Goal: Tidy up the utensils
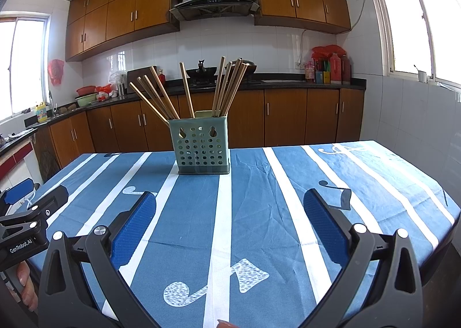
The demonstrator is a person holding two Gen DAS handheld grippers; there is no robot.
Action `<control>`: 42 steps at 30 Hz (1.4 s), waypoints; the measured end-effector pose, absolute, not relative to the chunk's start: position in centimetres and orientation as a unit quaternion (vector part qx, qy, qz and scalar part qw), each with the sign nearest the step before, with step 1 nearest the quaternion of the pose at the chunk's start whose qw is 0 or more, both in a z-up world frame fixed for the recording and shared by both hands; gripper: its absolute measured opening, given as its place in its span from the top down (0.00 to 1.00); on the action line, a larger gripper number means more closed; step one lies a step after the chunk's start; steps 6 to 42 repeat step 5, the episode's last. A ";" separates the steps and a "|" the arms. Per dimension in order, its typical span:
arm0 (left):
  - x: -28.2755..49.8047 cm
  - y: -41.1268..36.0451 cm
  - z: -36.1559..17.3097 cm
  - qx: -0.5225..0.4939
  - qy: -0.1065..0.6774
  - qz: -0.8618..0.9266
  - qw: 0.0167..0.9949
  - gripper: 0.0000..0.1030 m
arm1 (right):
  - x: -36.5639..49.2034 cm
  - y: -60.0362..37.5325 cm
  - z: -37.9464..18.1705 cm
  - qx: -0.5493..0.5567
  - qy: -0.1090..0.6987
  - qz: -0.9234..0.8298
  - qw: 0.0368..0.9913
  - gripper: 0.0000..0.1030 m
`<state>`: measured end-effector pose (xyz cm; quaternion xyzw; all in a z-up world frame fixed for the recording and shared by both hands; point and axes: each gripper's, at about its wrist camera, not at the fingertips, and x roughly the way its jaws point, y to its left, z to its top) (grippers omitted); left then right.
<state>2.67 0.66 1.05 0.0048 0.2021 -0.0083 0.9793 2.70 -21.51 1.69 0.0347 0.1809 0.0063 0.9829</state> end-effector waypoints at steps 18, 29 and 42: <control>2.5 0.5 0.9 0.003 0.205 -0.007 0.979 0.04 | 2.6 -21.3 1.4 0.036 0.181 0.005 0.983 0.02; 2.5 0.5 0.9 0.003 0.205 -0.007 0.979 0.04 | 2.6 -21.3 1.4 0.036 0.181 0.005 0.983 0.02; 2.5 0.5 0.9 0.003 0.205 -0.007 0.979 0.04 | 2.6 -21.3 1.4 0.036 0.181 0.005 0.983 0.02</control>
